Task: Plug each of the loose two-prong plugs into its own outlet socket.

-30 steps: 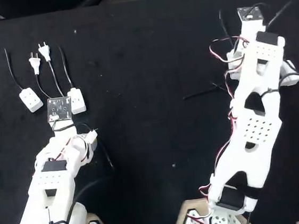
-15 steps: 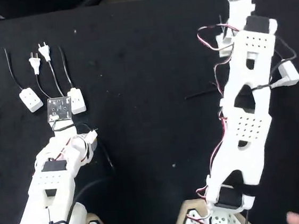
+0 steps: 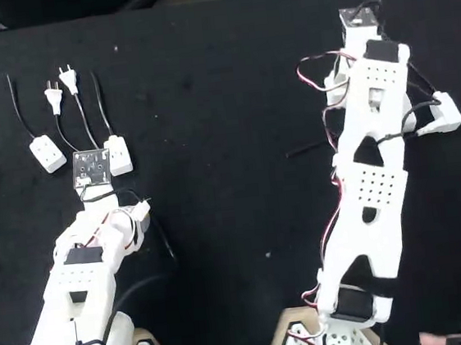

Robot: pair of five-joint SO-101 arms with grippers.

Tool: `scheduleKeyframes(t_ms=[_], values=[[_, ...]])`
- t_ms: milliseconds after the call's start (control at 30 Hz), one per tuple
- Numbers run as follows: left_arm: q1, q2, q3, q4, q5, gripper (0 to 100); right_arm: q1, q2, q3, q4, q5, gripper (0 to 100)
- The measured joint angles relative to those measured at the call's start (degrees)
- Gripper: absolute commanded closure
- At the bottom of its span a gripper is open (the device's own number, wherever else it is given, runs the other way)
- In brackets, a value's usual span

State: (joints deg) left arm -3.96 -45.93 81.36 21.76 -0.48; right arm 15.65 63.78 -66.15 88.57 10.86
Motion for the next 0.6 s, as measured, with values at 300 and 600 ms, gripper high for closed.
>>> scheduleKeyframes(t_ms=[300,600], values=[[0.0,0.0,0.0,0.0,0.0,78,-0.1,0.8,0.1,-4.8,-0.4,70.2],[0.0,0.0,0.0,0.0,0.0,78,-0.2,0.8,0.1,-4.7,-0.7,70.2]])
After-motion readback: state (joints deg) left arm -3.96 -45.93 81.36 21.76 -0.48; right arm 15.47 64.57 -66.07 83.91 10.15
